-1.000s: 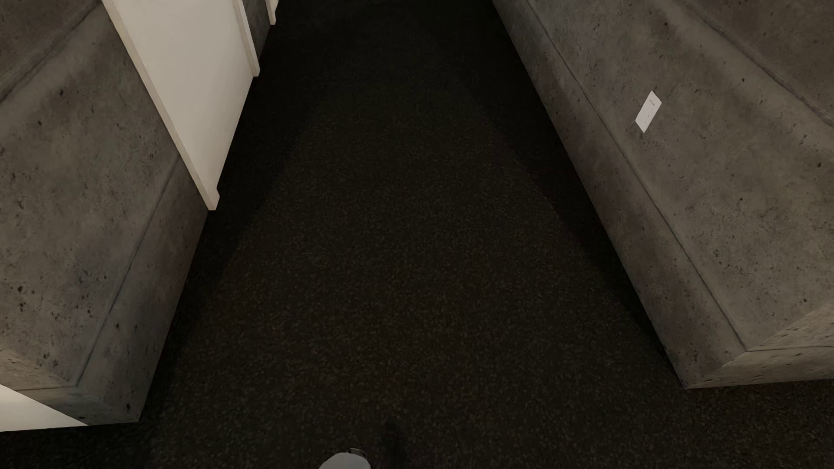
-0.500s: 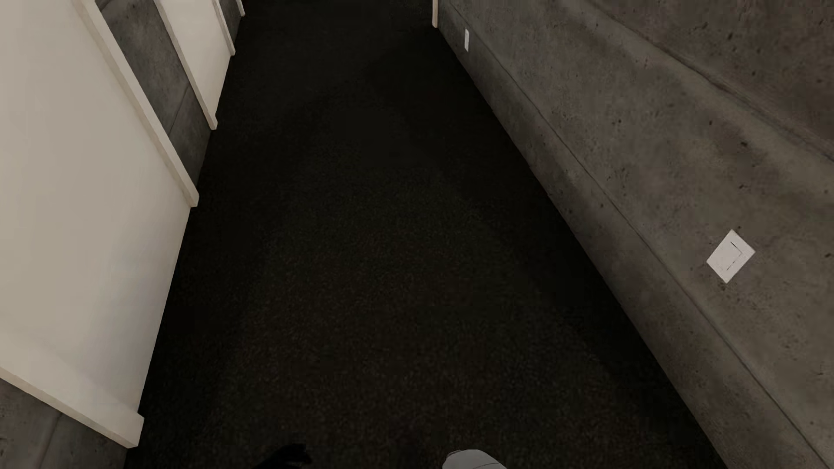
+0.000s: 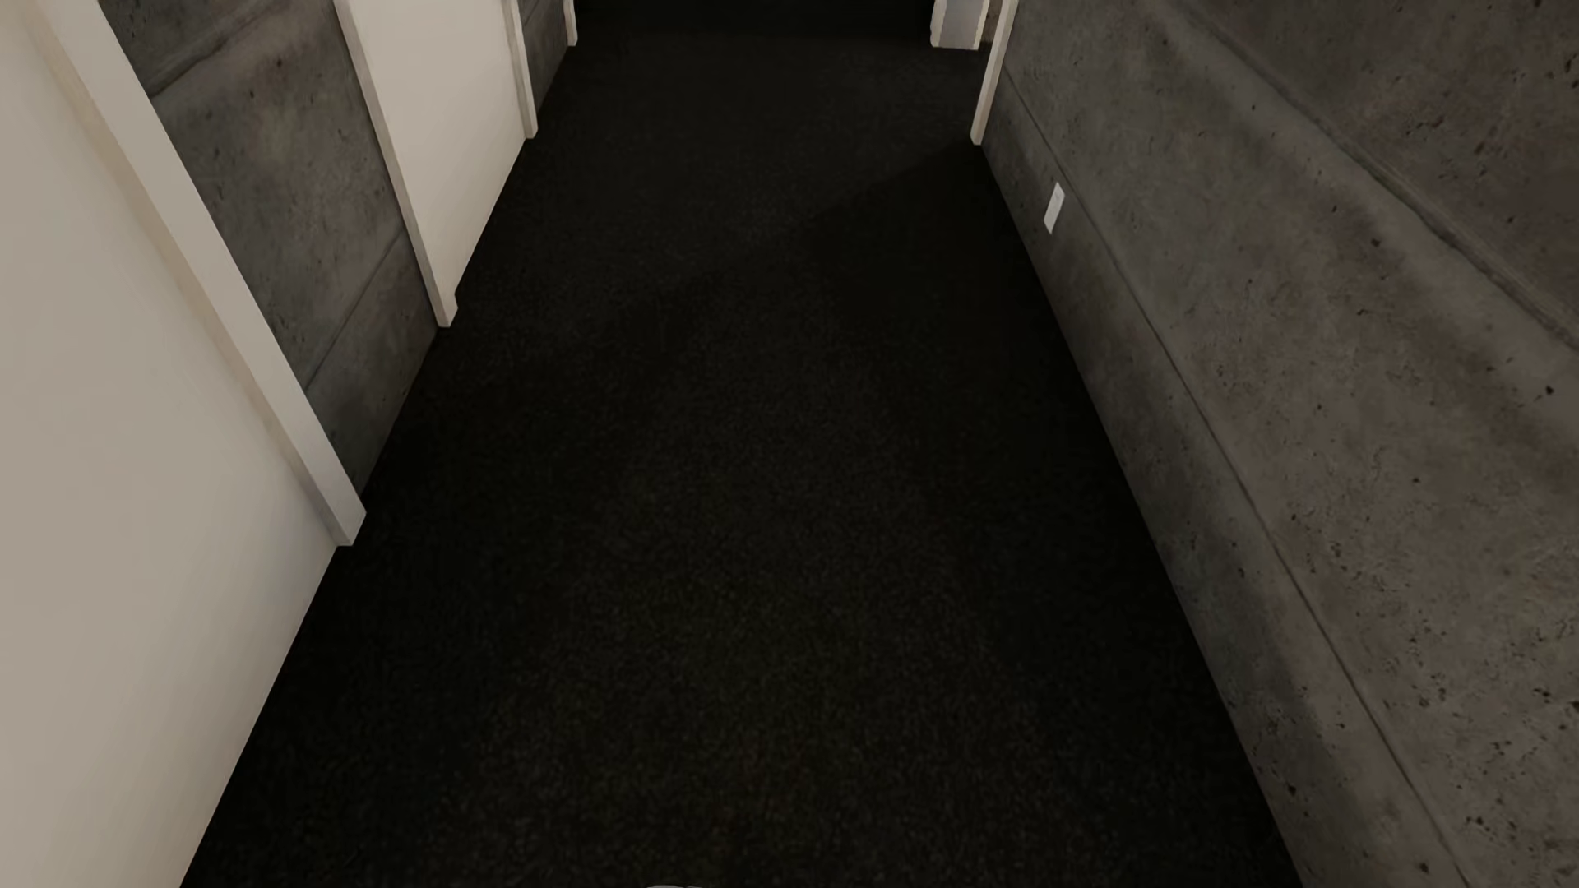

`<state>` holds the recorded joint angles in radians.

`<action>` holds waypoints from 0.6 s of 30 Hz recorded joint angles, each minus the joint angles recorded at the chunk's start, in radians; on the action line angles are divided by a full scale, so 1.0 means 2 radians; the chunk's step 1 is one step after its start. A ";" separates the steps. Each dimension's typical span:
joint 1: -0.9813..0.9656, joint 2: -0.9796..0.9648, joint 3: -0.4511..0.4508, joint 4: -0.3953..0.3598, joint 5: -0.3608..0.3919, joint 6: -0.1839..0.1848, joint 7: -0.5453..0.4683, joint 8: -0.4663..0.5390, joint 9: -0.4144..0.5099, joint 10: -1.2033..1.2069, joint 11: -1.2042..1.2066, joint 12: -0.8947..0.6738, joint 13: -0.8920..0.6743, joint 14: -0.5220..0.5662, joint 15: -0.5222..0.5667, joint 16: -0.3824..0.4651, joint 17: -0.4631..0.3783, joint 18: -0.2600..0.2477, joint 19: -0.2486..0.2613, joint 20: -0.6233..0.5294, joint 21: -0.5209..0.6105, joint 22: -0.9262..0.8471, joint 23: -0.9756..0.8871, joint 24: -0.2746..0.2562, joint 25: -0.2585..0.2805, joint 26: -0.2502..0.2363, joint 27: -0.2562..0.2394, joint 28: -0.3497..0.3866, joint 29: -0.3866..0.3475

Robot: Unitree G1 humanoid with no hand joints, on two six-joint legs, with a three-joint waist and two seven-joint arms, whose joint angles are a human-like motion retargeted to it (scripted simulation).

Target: Go around the corner

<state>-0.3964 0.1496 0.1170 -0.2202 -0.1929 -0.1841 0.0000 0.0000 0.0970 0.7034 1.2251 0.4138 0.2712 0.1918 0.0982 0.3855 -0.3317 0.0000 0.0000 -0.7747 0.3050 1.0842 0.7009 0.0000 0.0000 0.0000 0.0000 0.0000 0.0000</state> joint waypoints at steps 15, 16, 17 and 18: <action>0.313 -0.289 -0.194 0.126 0.090 0.086 0.000 0.000 -0.025 0.192 -0.189 -0.133 0.089 -0.005 -0.153 0.002 -0.012 0.000 0.000 0.202 0.073 -0.214 0.190 0.000 0.000 0.000 0.000 0.000 0.000; 0.263 -0.248 -0.176 0.127 0.109 0.087 0.000 0.000 -0.015 0.292 -0.197 -0.135 0.077 -0.006 -0.168 -0.002 -0.009 0.000 0.000 0.165 0.074 -0.165 0.169 0.000 0.000 0.000 0.000 0.000 0.000; 0.219 -0.197 -0.143 0.110 0.115 0.075 0.000 0.000 -0.007 0.347 -0.225 -0.124 0.068 -0.033 -0.163 -0.014 -0.003 0.000 0.000 0.168 0.057 -0.123 0.131 0.000 0.000 0.000 0.000 0.000 0.000; 0.174 -0.159 -0.115 0.091 0.118 0.061 0.000 0.000 -0.007 0.348 -0.248 -0.106 0.054 -0.040 -0.156 -0.016 -0.001 0.000 0.000 0.151 0.043 -0.090 0.093 0.000 0.000 0.000 0.000 0.000 0.000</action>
<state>-0.0493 -0.1685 -0.1125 -0.0379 0.0431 -0.0614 0.0000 0.0000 0.0840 1.4003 0.7287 0.2016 0.3793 0.1128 -0.2141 0.3525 -0.3328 0.0000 0.0000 -0.4726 0.3915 0.9035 0.8877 0.0000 0.0000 0.0000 0.0000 0.0000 0.0000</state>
